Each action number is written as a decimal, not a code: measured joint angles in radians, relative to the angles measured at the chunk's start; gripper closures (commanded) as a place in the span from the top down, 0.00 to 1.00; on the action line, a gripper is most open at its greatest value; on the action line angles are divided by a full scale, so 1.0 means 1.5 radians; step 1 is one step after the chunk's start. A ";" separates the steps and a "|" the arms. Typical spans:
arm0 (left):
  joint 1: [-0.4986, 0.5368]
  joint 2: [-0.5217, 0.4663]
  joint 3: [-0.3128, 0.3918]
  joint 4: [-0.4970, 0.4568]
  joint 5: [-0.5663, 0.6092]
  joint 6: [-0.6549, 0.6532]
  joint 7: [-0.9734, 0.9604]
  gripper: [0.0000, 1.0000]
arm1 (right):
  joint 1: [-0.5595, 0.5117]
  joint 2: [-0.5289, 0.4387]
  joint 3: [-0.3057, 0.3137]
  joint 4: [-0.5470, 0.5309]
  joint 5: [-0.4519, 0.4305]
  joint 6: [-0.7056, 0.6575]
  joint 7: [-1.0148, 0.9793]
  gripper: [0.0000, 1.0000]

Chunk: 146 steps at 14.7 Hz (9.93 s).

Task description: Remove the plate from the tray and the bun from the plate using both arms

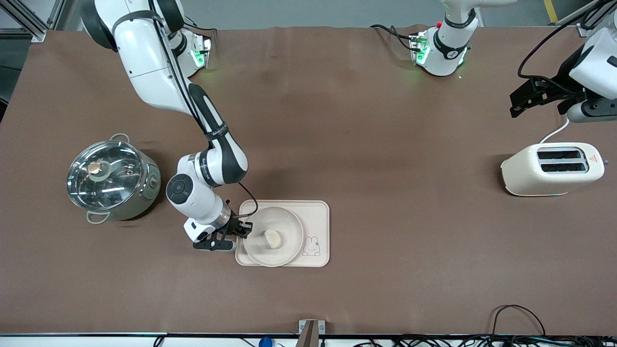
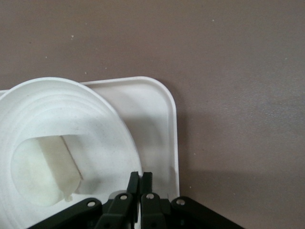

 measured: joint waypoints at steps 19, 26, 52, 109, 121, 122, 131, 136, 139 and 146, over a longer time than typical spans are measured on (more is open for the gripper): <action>-0.002 0.001 -0.020 -0.004 0.006 0.004 0.000 1.00 | 0.003 -0.232 0.113 -0.337 0.049 0.102 -0.002 0.00; -0.001 0.001 -0.020 -0.006 0.007 0.004 0.000 1.00 | 0.003 -0.269 0.167 -0.497 0.049 0.227 -0.002 0.00; -0.349 0.399 -0.081 -0.021 0.007 0.483 -0.698 0.87 | -0.279 -0.564 0.139 -0.376 -0.176 -0.362 -0.092 1.00; -0.111 0.439 -0.055 -0.164 0.147 0.435 -0.659 0.13 | -0.299 -0.585 0.030 0.005 -0.267 -0.689 -0.209 1.00; -0.035 0.462 -0.048 -0.137 0.229 0.453 -0.624 0.40 | -0.299 -0.585 0.030 0.005 -0.267 -0.697 -0.210 1.00; -0.033 0.464 -0.048 -0.136 0.229 0.459 -0.623 0.58 | -0.299 -0.585 0.030 0.005 -0.267 -0.697 -0.210 1.00; -0.032 0.434 -0.071 -0.045 0.225 0.422 -0.598 1.00 | -0.300 -0.585 0.029 0.006 -0.267 -0.698 -0.210 1.00; -0.024 0.341 -0.076 0.000 0.193 0.354 -0.475 1.00 | -0.300 -0.585 0.029 0.006 -0.267 -0.698 -0.210 1.00; -0.014 0.288 -0.076 0.002 0.189 0.319 -0.390 1.00 | -0.300 -0.585 0.029 0.007 -0.267 -0.698 -0.210 1.00; 0.027 0.140 -0.076 0.003 0.114 0.203 -0.139 1.00 | -0.300 -0.585 0.029 0.007 -0.267 -0.698 -0.210 1.00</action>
